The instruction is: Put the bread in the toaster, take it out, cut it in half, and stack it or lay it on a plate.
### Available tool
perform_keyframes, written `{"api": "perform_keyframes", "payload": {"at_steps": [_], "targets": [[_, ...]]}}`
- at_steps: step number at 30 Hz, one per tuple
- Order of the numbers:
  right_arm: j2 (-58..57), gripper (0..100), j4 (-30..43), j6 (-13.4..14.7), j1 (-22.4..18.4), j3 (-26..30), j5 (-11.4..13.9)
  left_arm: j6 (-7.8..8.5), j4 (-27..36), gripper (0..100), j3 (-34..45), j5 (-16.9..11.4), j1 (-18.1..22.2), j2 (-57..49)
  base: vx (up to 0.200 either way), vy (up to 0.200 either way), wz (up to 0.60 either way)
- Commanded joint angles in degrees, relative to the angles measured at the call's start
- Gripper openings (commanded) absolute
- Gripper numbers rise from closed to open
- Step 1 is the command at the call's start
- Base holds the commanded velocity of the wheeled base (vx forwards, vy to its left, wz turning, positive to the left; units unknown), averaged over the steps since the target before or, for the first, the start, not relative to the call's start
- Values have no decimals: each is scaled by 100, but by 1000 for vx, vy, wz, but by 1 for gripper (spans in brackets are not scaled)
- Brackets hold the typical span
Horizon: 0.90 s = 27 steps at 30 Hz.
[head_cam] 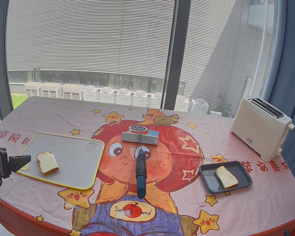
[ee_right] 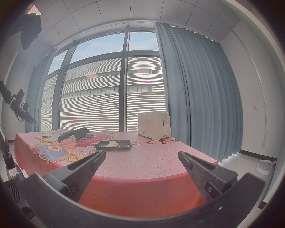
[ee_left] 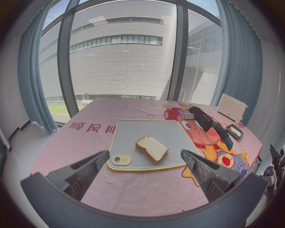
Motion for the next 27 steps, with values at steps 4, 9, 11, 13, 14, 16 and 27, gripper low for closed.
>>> {"api": "perform_keyframes", "payload": {"at_steps": [4,9,11,13,14,16,27], "targets": [[-93,100,-2,-1,0,101,1,-158,-14,100,-123,-2,0,381,0,0,0],[-93,100,-2,-1,0,101,1,-175,-14,100,-132,-2,-9,433,0,0,0],[-93,100,-11,-1,-9,101,1,-193,-14,100,-141,-2,-9,477,0,0,0],[-93,100,-2,-1,-9,92,1,-202,-14,100,-150,7,0,512,0,0,0],[-93,100,-2,-1,-9,101,1,-193,-14,100,-150,7,0,512,0,0,0],[-93,100,-2,-1,-9,92,1,-202,-14,100,-150,7,0,512,0,0,0],[-93,100,-2,-1,-9,101,1,-254,-6,100,-123,16,8,653,0,0,0]]}}
